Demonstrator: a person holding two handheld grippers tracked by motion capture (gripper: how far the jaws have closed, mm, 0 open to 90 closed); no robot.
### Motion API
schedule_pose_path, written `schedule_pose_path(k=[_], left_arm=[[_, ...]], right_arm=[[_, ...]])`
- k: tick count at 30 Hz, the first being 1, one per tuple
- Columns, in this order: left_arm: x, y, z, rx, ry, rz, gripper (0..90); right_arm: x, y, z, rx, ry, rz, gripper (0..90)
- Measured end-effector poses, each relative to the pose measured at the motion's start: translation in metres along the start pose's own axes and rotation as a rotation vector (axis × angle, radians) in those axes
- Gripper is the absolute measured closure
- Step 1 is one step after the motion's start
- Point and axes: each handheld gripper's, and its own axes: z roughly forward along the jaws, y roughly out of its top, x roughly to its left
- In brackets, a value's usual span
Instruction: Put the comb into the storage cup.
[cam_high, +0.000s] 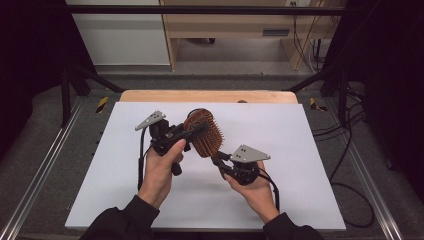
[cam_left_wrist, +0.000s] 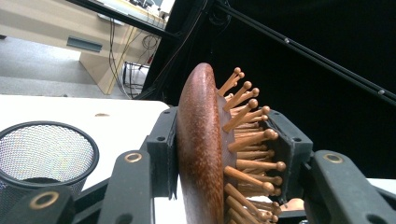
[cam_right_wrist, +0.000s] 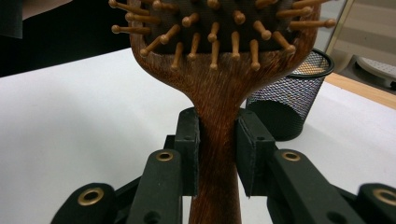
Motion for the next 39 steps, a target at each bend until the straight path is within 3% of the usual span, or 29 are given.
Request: schedule_pose_path(k=[8,13,17,21,23,28,31,35,39], left_arm=[[-0.004,0.003,0.004,0.005,0.002,0.015,52.2],[-0.004,0.006,0.005,0.007,0.008,0.029,52.3],[-0.006,0.009,0.005,0.014,0.023,0.080,52.2],[-0.006,0.015,0.004,0.008,0.039,0.102,52.2],[-0.004,0.019,0.003,0.000,0.046,0.102,52.2],[-0.003,0.027,0.000,-0.021,0.056,0.102,52.1],[-0.003,0.032,-0.002,-0.021,0.064,0.119,52.2],[-0.003,0.040,-0.003,-0.027,0.073,0.128,52.2],[-0.003,0.047,-0.003,-0.044,0.080,0.125,52.1]], right_arm=[[-0.003,-0.001,-0.001,-0.012,0.018,0.042,71.2],[-0.004,-0.003,0.000,-0.012,0.009,0.057,54.1],[-0.008,-0.002,-0.002,-0.013,-0.013,0.082,42.1],[-0.013,-0.002,-0.009,-0.027,-0.022,0.096,32.9],[-0.015,-0.002,-0.012,-0.042,-0.034,0.103,29.6],[-0.028,-0.008,-0.019,-0.052,-0.138,0.099,20.0],[-0.037,-0.014,-0.022,-0.034,-0.184,0.110,19.4],[-0.047,-0.020,-0.029,-0.017,-0.201,0.139,18.0],[-0.054,-0.025,-0.037,-0.002,-0.194,0.153,9.5]])
